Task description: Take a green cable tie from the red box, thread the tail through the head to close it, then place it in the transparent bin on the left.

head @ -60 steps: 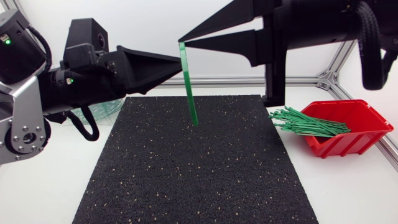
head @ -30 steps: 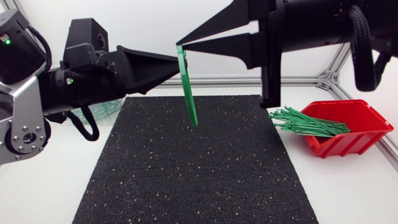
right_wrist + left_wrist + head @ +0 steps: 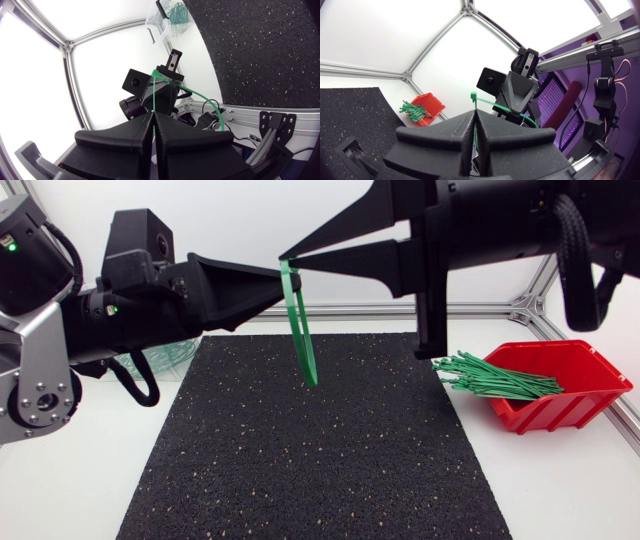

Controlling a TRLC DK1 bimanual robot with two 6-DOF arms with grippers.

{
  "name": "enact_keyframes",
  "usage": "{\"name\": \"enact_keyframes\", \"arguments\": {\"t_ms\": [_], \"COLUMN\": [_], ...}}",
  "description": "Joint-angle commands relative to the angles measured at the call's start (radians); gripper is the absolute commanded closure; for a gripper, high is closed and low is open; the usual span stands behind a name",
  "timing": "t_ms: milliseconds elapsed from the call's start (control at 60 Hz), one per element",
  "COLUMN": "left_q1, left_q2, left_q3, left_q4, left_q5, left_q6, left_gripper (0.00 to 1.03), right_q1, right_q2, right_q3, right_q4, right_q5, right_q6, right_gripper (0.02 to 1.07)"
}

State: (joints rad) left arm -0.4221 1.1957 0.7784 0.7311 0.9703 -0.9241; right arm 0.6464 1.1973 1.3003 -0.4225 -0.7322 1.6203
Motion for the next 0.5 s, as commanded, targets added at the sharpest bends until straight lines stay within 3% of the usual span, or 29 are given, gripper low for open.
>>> {"name": "enact_keyframes", "arguments": {"t_ms": [0,483], "left_q1": [-0.003,0.000], "left_q2": [-0.005,-0.005], "left_q3": [-0.018,-0.019], "left_q4": [0.019,0.019], "left_q5": [0.005,0.005], "left_q6": [-0.022,-0.022], "left_gripper": [1.00,1.00], "right_q1": [-0.002,-0.005], "right_q2": [-0.002,-0.016], "right_q3": [-0.024,-0.024], "right_q4": [-0.001,-0.002], "right_q5": [-0.001,0.001], "right_q6": [0.023,0.015], "right_gripper": [1.02,1.01]}}
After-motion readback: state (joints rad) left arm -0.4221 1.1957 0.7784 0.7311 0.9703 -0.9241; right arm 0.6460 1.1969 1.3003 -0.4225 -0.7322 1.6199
